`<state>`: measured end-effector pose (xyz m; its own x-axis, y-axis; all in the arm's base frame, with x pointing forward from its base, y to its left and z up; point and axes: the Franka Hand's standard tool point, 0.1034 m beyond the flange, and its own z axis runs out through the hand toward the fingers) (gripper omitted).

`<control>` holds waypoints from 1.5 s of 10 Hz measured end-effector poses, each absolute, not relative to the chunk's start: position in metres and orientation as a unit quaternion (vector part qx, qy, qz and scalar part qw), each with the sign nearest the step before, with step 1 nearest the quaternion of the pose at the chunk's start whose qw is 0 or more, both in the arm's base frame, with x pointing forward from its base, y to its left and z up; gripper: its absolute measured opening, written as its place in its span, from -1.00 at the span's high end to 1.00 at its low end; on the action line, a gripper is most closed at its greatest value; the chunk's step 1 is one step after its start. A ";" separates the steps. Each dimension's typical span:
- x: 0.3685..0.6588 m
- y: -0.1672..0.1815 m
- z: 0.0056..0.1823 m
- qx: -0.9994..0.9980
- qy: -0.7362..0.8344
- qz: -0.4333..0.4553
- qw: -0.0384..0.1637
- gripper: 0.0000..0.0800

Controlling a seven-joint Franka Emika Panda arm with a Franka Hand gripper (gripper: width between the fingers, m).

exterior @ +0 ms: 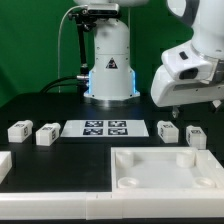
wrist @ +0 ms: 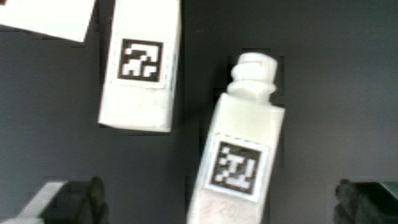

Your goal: Assemble one leg

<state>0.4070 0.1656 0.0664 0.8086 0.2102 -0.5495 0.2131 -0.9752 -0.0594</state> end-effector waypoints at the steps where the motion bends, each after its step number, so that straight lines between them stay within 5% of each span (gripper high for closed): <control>1: 0.406 0.168 0.065 0.934 0.113 -0.340 0.006 -0.62; 7: 0.413 0.176 0.037 0.925 0.079 -0.372 0.015 -0.62; 15: 0.406 0.175 0.021 0.922 0.067 -0.382 0.018 -0.62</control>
Offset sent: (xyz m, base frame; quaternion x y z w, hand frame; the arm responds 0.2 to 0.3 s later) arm 0.0014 0.0071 -0.0171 -0.0089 0.0205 0.0251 0.9994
